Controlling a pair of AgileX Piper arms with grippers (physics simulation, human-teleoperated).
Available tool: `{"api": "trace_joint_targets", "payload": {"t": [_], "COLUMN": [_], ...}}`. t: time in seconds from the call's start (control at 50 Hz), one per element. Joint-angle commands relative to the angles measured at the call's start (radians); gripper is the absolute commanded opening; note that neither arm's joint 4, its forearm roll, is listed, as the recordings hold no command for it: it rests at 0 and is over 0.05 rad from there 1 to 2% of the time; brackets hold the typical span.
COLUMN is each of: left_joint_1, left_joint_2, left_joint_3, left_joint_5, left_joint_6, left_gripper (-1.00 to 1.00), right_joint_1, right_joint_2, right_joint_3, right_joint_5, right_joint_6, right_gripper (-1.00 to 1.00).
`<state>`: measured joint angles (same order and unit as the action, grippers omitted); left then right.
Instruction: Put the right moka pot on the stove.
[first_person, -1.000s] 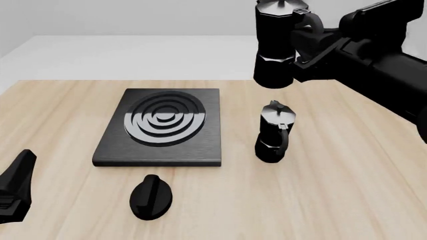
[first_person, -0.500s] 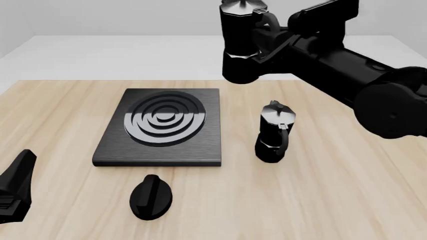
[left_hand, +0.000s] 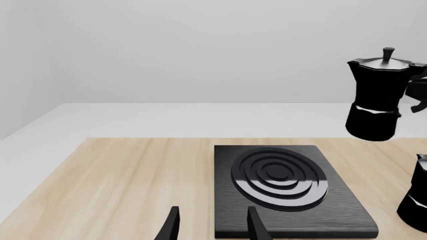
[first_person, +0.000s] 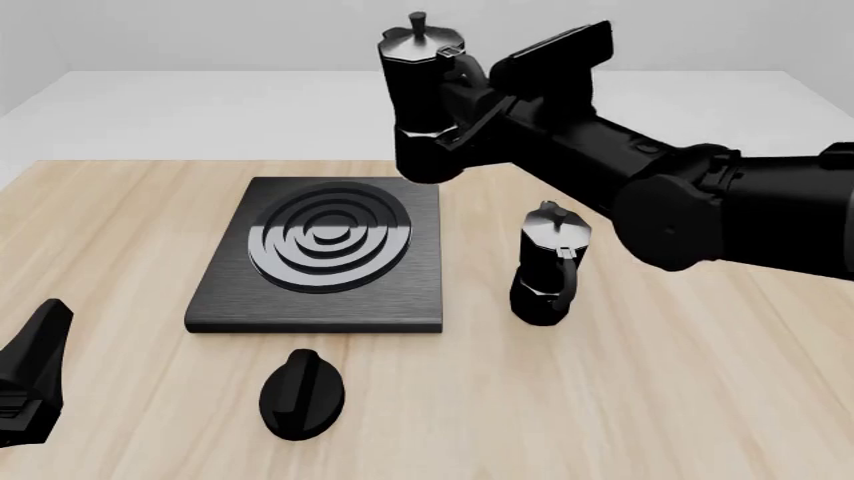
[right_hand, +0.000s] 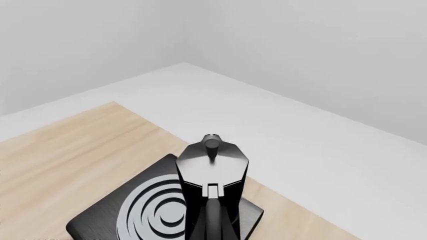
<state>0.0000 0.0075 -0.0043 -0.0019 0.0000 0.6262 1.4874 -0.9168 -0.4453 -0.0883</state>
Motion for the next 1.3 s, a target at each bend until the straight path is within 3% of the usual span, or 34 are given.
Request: {"api": "trace_joint_targets", "payload": {"t": [0.02,0.56,1.3], "left_joint_1": [0.000,0.000,0.000], "left_joint_2": [0.000,0.000,0.000], "left_joint_3": [0.000,0.000,0.000], "left_joint_5": [0.000,0.000,0.000], "left_joint_6": [0.000,0.000,0.000], "left_gripper": [1.00,1.00,1.00], "right_joint_1": [0.032,0.087,0.126], "right_joint_2": [0.065,0.261,0.416], "right_joint_3": [-0.078,-0.193,-0.305], "right_joint_5": [-0.025,-0.067,-0.125], "right_joint_6": [-0.019,0.007,0.052], "right_gripper": [-1.00,-1.00,-1.00]}}
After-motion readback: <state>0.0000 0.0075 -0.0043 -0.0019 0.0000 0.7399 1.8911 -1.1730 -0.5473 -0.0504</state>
